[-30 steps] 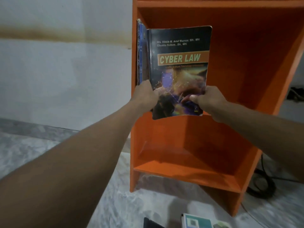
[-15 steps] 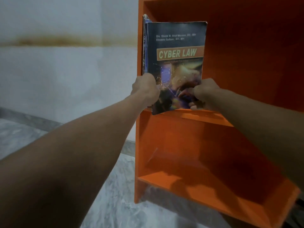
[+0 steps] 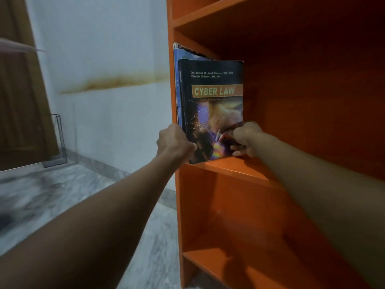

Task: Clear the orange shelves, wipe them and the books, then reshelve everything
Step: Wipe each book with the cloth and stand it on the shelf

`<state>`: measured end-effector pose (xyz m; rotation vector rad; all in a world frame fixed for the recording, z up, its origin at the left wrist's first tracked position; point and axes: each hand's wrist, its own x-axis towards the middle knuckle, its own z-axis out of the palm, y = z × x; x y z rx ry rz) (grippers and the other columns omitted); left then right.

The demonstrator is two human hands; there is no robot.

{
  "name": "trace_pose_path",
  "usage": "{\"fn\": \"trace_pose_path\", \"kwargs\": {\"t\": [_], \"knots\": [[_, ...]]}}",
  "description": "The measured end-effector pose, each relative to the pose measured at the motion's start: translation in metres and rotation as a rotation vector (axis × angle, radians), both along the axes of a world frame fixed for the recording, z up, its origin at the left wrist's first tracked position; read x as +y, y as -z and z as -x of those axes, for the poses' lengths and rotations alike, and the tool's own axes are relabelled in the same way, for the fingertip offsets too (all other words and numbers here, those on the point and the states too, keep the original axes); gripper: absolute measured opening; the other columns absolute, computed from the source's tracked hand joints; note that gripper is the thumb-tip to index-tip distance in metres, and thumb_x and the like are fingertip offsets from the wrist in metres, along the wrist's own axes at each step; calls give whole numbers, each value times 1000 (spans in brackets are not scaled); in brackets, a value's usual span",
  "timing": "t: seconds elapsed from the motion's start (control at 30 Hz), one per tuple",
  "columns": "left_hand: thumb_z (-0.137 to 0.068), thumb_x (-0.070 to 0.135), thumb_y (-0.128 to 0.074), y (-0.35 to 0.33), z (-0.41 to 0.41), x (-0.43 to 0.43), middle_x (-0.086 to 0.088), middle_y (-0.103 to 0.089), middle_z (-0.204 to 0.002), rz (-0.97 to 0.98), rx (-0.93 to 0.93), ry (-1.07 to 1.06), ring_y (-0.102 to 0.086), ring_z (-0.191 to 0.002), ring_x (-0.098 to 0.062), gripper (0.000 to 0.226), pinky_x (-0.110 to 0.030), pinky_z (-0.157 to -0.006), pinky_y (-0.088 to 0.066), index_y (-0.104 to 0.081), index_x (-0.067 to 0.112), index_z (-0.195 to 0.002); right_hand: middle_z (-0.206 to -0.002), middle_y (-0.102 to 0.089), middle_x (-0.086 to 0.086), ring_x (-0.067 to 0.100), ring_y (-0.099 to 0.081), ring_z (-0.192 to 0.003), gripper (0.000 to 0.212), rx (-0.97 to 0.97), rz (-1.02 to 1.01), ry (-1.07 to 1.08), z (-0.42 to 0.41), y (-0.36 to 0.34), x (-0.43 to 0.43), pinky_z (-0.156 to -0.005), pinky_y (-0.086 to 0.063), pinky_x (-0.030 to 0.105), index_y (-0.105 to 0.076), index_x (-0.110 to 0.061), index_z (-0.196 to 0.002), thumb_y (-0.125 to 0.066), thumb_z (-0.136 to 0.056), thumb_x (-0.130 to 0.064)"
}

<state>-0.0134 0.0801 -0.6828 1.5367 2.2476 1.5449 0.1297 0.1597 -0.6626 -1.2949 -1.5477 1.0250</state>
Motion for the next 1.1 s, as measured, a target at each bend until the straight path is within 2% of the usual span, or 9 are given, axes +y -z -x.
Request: {"fn": "trace_pose_path", "kwargs": {"t": [0.13, 0.23, 0.3, 0.43, 0.57, 0.7, 0.8, 0.97, 1.1], "knots": [[-86, 12, -73, 1, -1, 4, -8, -62, -81, 17, 16, -12, -64, -70, -19, 14, -22, -49, -45, -60, 9, -92, -89, -58, 7, 21, -56, -87, 14, 47, 40, -59, 5, 1, 13, -87, -54, 40, -54, -14, -82, -55, -96, -12], [-86, 10, -73, 2, 0, 7, -10, -65, -87, 34, 10, -17, -67, -75, -21, 15, -28, -60, -57, -61, 7, -94, -91, -58, 8, 22, -57, -91, 15, 83, 63, -75, 9, 3, 19, -85, -53, 38, -52, -16, -82, -55, -96, -14], [-86, 11, -73, 2, 2, 9, -11, -66, -90, 47, 0, -19, -68, -77, -22, 16, -29, -61, -58, -62, 7, -96, -90, -58, 8, 22, -57, -92, 15, 91, 72, -87, 11, 4, 22, -83, -52, 36, -52, -15, -82, -55, -97, -14], [-84, 14, -75, 1, 2, 9, -11, -66, -97, 63, -9, -43, -68, -85, -25, 26, -21, -47, -47, -62, 6, -105, -87, -59, 6, 17, -54, -76, 4, 114, 64, -129, 18, 4, 21, -77, -50, 34, -59, -12, -94, -56, -95, -9], [-86, 11, -73, -2, 1, 8, -10, -65, -95, 91, -8, -93, -67, -83, -23, 21, -21, -47, -43, -61, 7, -102, -89, -61, 8, 20, -57, -72, 15, 122, 13, -126, 29, 6, 19, -62, -54, 34, -61, -12, -102, -59, -91, -2], [-84, 12, -76, -1, 4, 5, -11, -66, -96, 103, 12, -128, -67, -84, -25, 23, -22, -47, -43, -61, 8, -101, -104, -63, 12, 25, -61, -85, 29, 163, -11, -99, 37, 10, 18, -77, -59, 44, -58, -14, -113, -59, -88, -1], [-84, 10, -75, 3, 5, 4, -12, -66, -95, 116, 17, -126, -69, -85, -26, 21, -27, -57, -55, -60, 7, -99, -103, -63, 13, 22, -58, -78, 26, 185, -2, -102, 38, 11, 18, -83, -57, 50, -57, -13, -110, -57, -88, 1], [-85, 11, -75, 17, 8, 6, -11, -67, -94, 125, 19, -101, -70, -82, -25, 18, -33, -72, -61, -62, 7, -97, -102, -63, 11, 27, -62, -92, 28, 188, -12, -118, 39, 13, 19, -81, -58, 46, -57, -17, -113, -58, -89, -2], [-86, 13, -74, 24, 12, 4, -11, -68, -95, 138, 34, -93, -70, -82, -25, 18, -36, -75, -62, -65, 6, -99, -102, -66, 8, 25, -63, -90, 20, 168, -6, -118, 41, 16, 18, -78, -59, 40, -61, -17, -109, -61, -91, -10]]}}
